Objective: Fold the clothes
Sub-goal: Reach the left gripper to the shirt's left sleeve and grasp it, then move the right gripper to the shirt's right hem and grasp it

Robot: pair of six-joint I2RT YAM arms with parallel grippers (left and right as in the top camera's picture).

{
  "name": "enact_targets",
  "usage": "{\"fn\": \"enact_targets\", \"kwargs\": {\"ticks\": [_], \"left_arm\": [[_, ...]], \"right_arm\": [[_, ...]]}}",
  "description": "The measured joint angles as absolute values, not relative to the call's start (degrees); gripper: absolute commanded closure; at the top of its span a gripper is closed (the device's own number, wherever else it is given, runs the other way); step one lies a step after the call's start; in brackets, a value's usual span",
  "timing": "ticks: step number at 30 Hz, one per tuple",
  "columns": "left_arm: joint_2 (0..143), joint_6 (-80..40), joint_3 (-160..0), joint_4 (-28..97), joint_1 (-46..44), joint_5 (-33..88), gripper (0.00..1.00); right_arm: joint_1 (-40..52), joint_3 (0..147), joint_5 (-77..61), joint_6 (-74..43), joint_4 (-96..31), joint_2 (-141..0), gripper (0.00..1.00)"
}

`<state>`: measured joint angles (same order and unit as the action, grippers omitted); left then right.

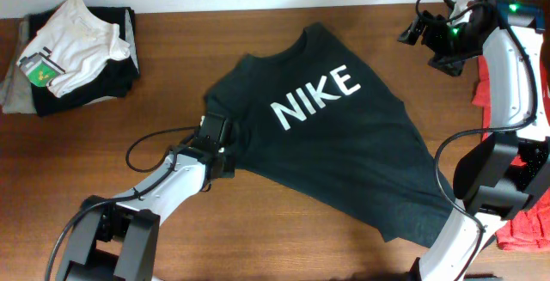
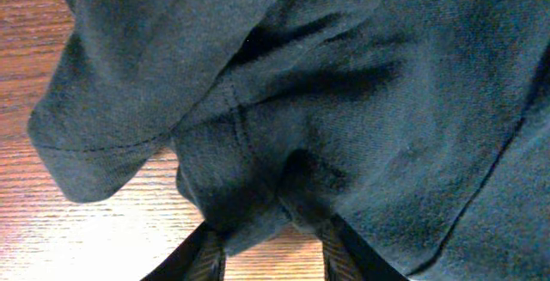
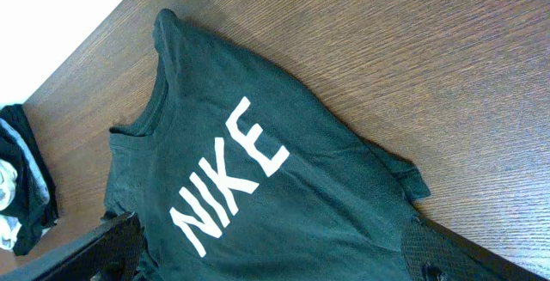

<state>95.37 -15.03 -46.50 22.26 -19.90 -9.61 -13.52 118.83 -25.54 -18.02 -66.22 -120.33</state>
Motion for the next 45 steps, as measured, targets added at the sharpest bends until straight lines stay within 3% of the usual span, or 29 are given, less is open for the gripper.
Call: {"fn": "enact_targets", "kwargs": {"ticks": [1, 3, 6, 21, 39, 45], "left_arm": [[95.4, -15.0, -46.5, 22.3, -19.9, -9.7, 0.43], [95.4, -15.0, -46.5, 22.5, -19.7, -10.7, 0.25], [95.4, -15.2, -46.8, 22.5, -19.4, -10.9, 0.13], [96.0, -28.1, -47.3, 21.9, -16.8, -9.5, 0.13], [92.0, -29.8, -47.3, 19.7, -16.8, -8.4, 0.2], [92.9, -29.8, -47.3, 19.0, -12.8, -7.6, 0.23]], "right_arm": [[-13.5, 118.8, -25.5, -18.0, -66.2, -120.3, 0.01], [-13.5, 118.8, -25.5, -18.0, -66.2, -120.3, 0.01], [-13.5, 118.8, -25.5, -18.0, -66.2, -120.3, 0.01], [-13.5, 118.8, -25.5, -18.0, -66.2, -120.3, 0.01], [-13.5, 118.8, -25.5, -18.0, -66.2, -120.3, 0.01], [-13.5, 118.8, -25.5, -18.0, -66.2, -120.3, 0.01]]}}
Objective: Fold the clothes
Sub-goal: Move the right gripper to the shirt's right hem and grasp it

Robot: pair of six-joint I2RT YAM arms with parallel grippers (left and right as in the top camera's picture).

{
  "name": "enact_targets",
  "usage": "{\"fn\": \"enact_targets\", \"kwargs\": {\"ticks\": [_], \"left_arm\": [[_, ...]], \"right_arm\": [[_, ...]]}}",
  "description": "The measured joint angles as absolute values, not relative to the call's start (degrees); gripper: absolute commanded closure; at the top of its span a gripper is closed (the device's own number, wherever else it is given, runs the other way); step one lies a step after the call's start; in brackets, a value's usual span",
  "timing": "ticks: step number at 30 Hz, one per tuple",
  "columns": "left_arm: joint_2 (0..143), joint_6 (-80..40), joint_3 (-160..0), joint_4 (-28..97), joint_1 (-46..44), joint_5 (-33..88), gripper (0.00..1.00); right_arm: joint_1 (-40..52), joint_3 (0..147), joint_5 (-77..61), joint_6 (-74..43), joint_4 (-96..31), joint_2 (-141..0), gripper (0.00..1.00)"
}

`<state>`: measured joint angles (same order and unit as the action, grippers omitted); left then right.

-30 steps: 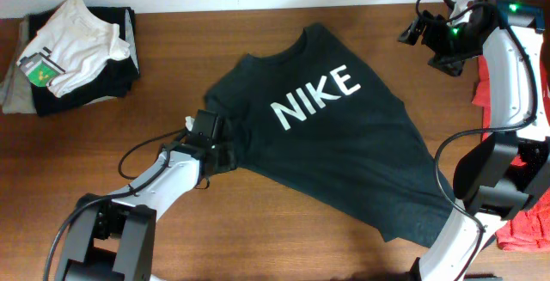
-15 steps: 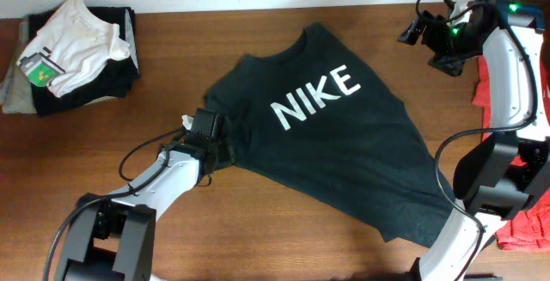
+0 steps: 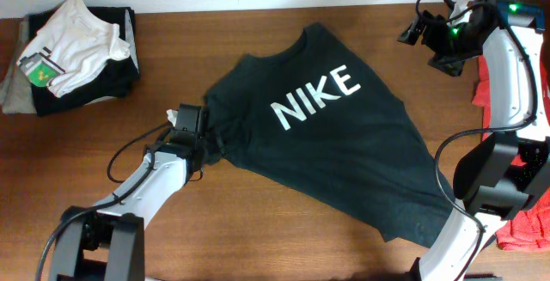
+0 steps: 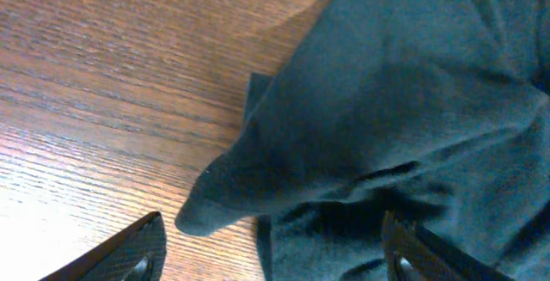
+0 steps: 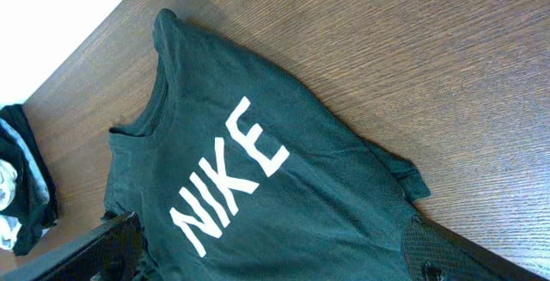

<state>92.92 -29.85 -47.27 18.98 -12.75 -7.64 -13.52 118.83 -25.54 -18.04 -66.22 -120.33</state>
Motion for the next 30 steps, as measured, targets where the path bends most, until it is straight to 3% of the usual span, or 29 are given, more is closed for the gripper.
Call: {"fn": "enact_targets", "kwargs": {"ticks": [8, 9, 10, 11, 14, 15, 27, 30], "left_arm": [[96.1, -29.8, -47.3, 18.8, -12.6, -4.8, 0.29], [96.1, -29.9, -47.3, 18.8, -12.6, -4.6, 0.35], [96.1, -29.9, -47.3, 18.9, -12.6, -4.4, 0.58], [96.1, -30.0, -47.3, 18.9, -12.6, -4.1, 0.71], [96.1, -30.3, -47.3, 19.0, -12.6, -3.5, 0.96], [96.1, -30.3, -47.3, 19.0, -12.6, -3.3, 0.99], [96.1, -30.5, -47.3, 19.0, -12.6, -3.2, 0.99], [96.1, -30.5, -47.3, 19.0, -12.6, -3.2, 0.99]], "right_arm": [[-13.5, 118.8, -25.5, -18.0, -66.2, -120.3, 0.01], [-13.5, 118.8, -25.5, -18.0, -66.2, -120.3, 0.01], [-13.5, 118.8, -25.5, -18.0, -66.2, -120.3, 0.01], [-13.5, 118.8, -25.5, -18.0, -66.2, -120.3, 0.01], [-13.5, 118.8, -25.5, -18.0, -66.2, -120.3, 0.01], [-13.5, 118.8, -25.5, -18.0, -66.2, -120.3, 0.01], [-13.5, 118.8, -29.3, -19.4, -67.4, -120.3, 0.01], [-13.6, 118.8, -32.5, -19.8, -71.4, -120.3, 0.26]]}}
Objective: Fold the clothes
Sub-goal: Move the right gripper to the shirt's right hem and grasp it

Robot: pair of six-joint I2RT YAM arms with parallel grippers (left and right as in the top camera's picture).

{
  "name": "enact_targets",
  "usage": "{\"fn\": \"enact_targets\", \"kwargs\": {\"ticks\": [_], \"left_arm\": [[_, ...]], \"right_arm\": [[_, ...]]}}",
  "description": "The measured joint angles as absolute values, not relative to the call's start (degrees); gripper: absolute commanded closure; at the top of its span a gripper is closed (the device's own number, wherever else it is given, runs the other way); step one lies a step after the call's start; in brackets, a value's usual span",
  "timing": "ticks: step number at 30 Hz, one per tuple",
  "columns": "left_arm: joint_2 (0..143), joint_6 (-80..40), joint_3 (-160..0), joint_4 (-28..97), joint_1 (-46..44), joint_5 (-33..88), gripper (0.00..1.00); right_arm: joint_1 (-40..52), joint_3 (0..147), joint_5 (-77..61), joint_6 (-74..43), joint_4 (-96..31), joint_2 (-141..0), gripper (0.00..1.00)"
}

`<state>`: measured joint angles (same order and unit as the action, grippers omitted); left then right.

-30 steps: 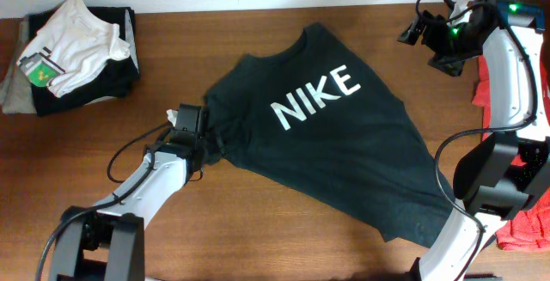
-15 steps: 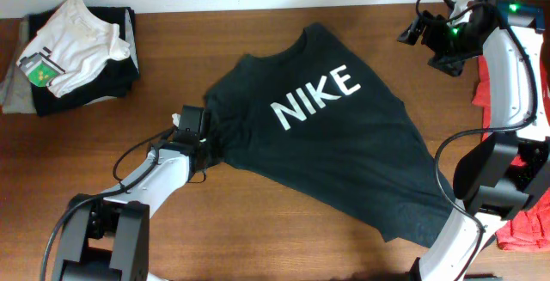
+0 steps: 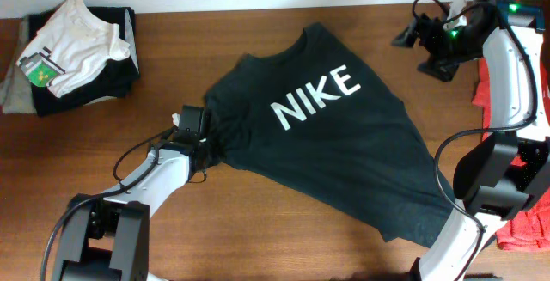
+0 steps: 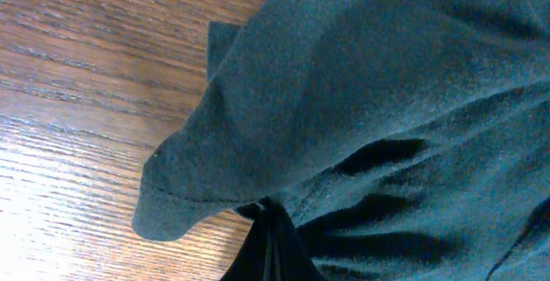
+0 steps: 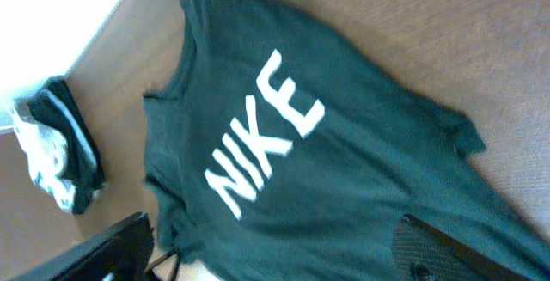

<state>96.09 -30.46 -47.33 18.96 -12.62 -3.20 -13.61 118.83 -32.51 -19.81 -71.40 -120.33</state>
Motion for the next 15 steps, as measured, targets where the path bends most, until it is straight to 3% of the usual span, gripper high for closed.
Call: {"fn": "enact_targets", "kwargs": {"ticks": [4, 10, 11, 12, 15], "left_arm": [[96.1, -30.5, -47.4, 19.0, -12.6, -3.2, 0.99], [96.1, -30.5, -47.4, 19.0, -12.6, -3.2, 0.99], [96.1, -30.5, -47.4, 19.0, -12.6, -3.2, 0.99], [96.1, -30.5, -47.4, 19.0, -12.6, -3.2, 0.99], [96.1, -30.5, -47.4, 19.0, -12.6, -3.2, 0.99]], "right_arm": [[-13.8, 118.8, -32.0, -21.3, -79.4, -120.3, 0.3], [-14.0, 118.8, -17.3, -29.3, -89.6, -115.4, 0.3], [-14.0, 118.8, -14.5, -30.5, -91.7, -113.2, 0.28], [-14.0, 118.8, -10.0, -32.0, -94.8, -108.8, 0.14], [-14.0, 118.5, -5.3, -33.1, -97.0, -103.9, 0.12]]}}
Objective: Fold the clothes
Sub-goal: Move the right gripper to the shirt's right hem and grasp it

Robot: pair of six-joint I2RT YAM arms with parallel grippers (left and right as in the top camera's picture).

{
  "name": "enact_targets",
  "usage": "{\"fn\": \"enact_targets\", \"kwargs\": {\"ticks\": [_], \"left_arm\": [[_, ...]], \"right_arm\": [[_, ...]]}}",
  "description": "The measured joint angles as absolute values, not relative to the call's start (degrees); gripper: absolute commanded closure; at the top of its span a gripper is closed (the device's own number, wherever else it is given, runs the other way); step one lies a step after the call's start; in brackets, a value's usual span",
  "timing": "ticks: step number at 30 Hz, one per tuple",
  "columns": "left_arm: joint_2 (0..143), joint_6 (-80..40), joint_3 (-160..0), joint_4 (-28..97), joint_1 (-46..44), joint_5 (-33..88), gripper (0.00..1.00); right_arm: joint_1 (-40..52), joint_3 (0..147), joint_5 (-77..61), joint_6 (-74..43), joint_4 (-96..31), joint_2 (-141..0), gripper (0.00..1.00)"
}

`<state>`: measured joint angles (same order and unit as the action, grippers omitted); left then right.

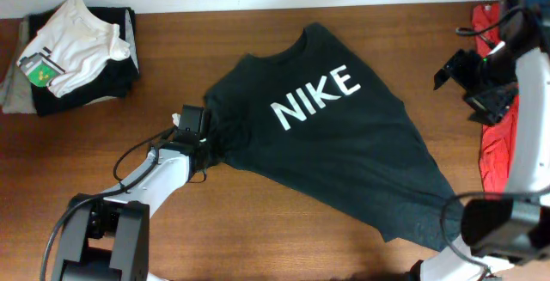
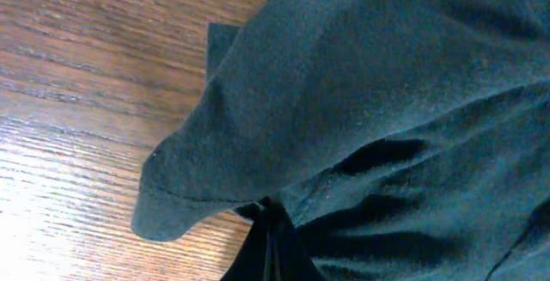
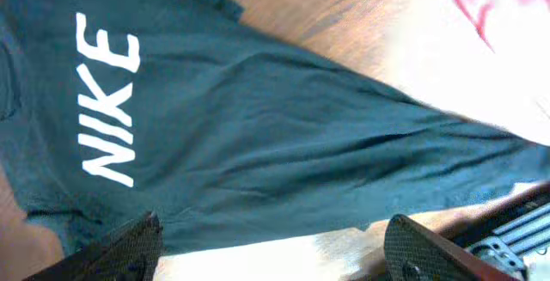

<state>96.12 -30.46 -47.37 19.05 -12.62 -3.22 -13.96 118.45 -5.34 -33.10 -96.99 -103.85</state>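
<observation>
A dark green T-shirt (image 1: 335, 135) with white NIKE lettering lies spread at a slant across the wooden table (image 1: 258, 229), face up. My left gripper (image 1: 204, 140) is at the shirt's left sleeve, and in the left wrist view it (image 2: 271, 229) is shut on a pinch of sleeve fabric (image 2: 284, 126) just above the wood. The right gripper (image 1: 455, 68) hangs open over the table's right side, clear of the shirt. The right wrist view shows its fingers (image 3: 129, 247) wide apart above the shirt's lower half (image 3: 284, 143), holding nothing.
A pile of folded clothes (image 1: 69, 49), white on black and grey, sits at the back left corner. Red cloth (image 1: 494, 126) lies along the right edge, also in the right wrist view (image 3: 507, 6).
The right arm has moved from the back right corner toward the front, along the right edge. Its camera now looks down on the shirt's lower half. The left gripper stays shut on the sleeve.
My left gripper first had bunched fabric between its fingers at the shirt's left edge. Then it stood open beside the sleeve, a little to the left. After that it was shut on the sleeve and remains so. The right gripper stayed open throughout, shifting only lately.
</observation>
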Motion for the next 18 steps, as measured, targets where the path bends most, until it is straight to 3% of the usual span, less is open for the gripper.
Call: {"fn": "enact_targets", "kwargs": {"ticks": [1, 2, 5, 11, 18], "left_arm": [[96.1, -30.5, -47.4, 19.0, -12.6, -3.2, 0.99], [96.1, -30.5, -47.4, 19.1, -12.6, -3.2, 0.99], [96.1, -30.5, -47.4, 19.2, -12.6, -3.2, 0.99], [96.1, -30.5, -47.5, 19.2, -12.6, -3.2, 0.99], [96.1, -30.5, -47.5, 19.3, -12.6, -3.2, 0.99]], "right_arm": [[-14.0, 117.2, -4.3, -33.4, -97.0, -102.2, 0.1], [-14.0, 115.3, -3.3, -34.1, -96.9, -100.7, 0.01], [-14.0, 105.0, 1.1, -37.3, -95.4, -95.3, 0.01], [-14.0, 75.3, 1.9, -38.3, -78.5, -88.7, 0.01], [-14.0, 65.3, -1.5, -33.8, -73.3, -88.8, 0.01]]}}
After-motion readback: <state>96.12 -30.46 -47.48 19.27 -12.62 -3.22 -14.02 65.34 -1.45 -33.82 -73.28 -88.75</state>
